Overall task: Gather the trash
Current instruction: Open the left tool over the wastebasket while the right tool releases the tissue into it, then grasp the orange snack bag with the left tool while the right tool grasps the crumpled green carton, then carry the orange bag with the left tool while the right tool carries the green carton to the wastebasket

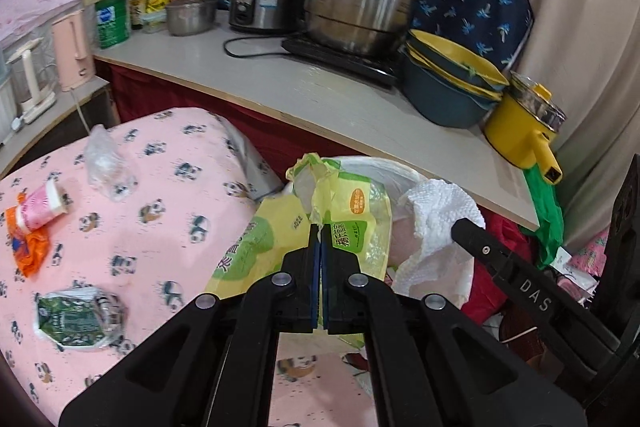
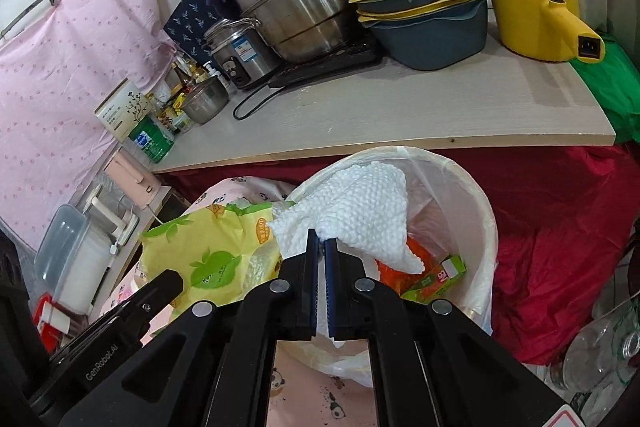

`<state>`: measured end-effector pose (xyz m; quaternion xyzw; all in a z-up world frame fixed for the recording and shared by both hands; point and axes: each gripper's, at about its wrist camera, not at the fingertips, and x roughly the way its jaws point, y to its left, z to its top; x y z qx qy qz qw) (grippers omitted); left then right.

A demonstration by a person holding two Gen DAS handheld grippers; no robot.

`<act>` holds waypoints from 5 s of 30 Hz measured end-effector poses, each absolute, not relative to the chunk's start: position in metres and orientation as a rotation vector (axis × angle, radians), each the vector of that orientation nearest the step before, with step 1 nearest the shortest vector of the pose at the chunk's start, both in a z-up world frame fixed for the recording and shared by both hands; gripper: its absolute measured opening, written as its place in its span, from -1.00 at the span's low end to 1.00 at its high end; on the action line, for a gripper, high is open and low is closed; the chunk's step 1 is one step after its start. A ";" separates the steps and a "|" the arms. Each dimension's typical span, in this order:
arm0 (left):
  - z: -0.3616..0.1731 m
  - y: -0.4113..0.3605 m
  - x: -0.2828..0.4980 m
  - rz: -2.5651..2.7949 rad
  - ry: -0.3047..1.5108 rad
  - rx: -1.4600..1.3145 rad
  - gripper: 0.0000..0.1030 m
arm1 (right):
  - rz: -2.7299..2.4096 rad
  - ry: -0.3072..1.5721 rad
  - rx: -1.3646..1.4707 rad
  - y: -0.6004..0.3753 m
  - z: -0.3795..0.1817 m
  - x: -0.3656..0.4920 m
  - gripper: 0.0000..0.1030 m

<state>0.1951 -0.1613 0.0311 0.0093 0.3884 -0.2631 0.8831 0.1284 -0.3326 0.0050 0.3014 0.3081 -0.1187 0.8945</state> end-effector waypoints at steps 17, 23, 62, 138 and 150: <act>0.020 -0.169 0.202 -0.522 0.791 0.000 -0.35 | -0.249 0.636 0.668 -0.346 -0.011 0.135 -0.80; 0.033 -0.163 0.199 -0.521 0.737 0.002 -0.04 | -0.235 0.645 0.659 -0.341 -0.010 0.142 -0.73; 0.012 -0.028 0.203 -0.223 0.764 -0.060 0.29 | -0.075 0.727 0.525 -0.238 -0.005 0.157 -0.26; -0.068 0.177 0.282 0.048 0.923 -0.288 -0.82 | 0.103 0.900 0.354 -0.052 -0.074 0.233 -0.46; -0.039 0.177 0.228 0.049 0.890 -0.289 -0.87 | 0.078 0.816 0.397 -0.074 -0.041 0.205 -0.46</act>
